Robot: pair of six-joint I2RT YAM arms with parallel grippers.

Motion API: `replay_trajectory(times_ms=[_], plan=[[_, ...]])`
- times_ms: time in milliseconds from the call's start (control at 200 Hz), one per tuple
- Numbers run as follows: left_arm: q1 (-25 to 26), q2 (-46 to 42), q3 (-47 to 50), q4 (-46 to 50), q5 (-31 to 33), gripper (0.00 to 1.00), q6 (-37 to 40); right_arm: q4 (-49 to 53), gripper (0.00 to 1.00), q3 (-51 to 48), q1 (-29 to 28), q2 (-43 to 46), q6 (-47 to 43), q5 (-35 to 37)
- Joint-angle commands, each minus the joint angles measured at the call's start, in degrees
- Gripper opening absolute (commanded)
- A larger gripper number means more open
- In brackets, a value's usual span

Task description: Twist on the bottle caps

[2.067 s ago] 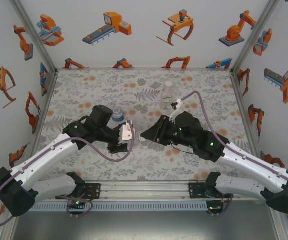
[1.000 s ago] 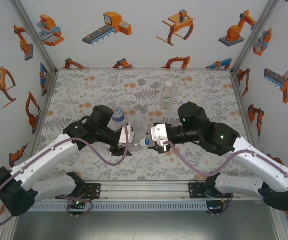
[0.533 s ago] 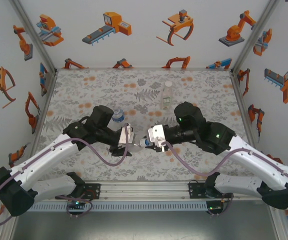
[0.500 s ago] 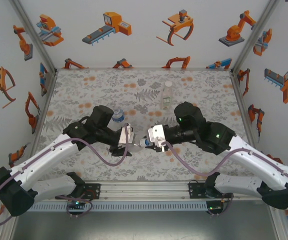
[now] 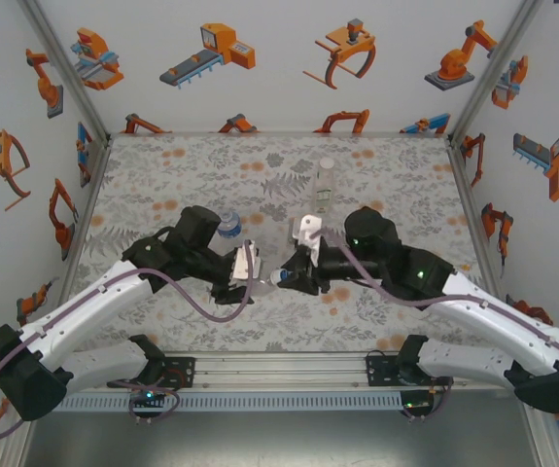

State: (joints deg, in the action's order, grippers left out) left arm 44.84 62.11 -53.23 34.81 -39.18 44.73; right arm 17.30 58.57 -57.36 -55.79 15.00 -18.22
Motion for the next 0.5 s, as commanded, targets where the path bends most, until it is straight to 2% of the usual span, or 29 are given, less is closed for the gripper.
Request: replay_trajectory(times_ms=[0,120,185,376,431,496], plan=[[0.22,-1.00,-1.00,-2.53,-0.75,0.03,-0.21,-3.71,0.00,-0.85,-0.02,-0.74,33.02,10.82],[0.24,-0.76,-1.20,-2.55,-0.46,0.04,-0.52,4.25,0.00,-0.98,0.04,-1.54,55.11,18.61],[0.25,-0.91,-1.25,-2.56,-0.56,0.04,-0.53,3.60,0.00,-1.78,-0.03,-1.76,60.25,19.02],[0.25,-0.61,-1.08,-2.75,-0.60,0.04,-0.69,2.93,0.00,0.47,-0.03,-3.53,57.86,18.55],[0.28,-0.71,-1.08,-2.73,-0.64,0.04,-0.70,2.21,0.00,0.90,-0.02,-3.40,52.70,17.81],[0.30,-1.00,-1.00,-2.77,-0.67,0.04,-0.65,1.48,0.25,1.96,0.06,-3.17,45.98,16.68]])
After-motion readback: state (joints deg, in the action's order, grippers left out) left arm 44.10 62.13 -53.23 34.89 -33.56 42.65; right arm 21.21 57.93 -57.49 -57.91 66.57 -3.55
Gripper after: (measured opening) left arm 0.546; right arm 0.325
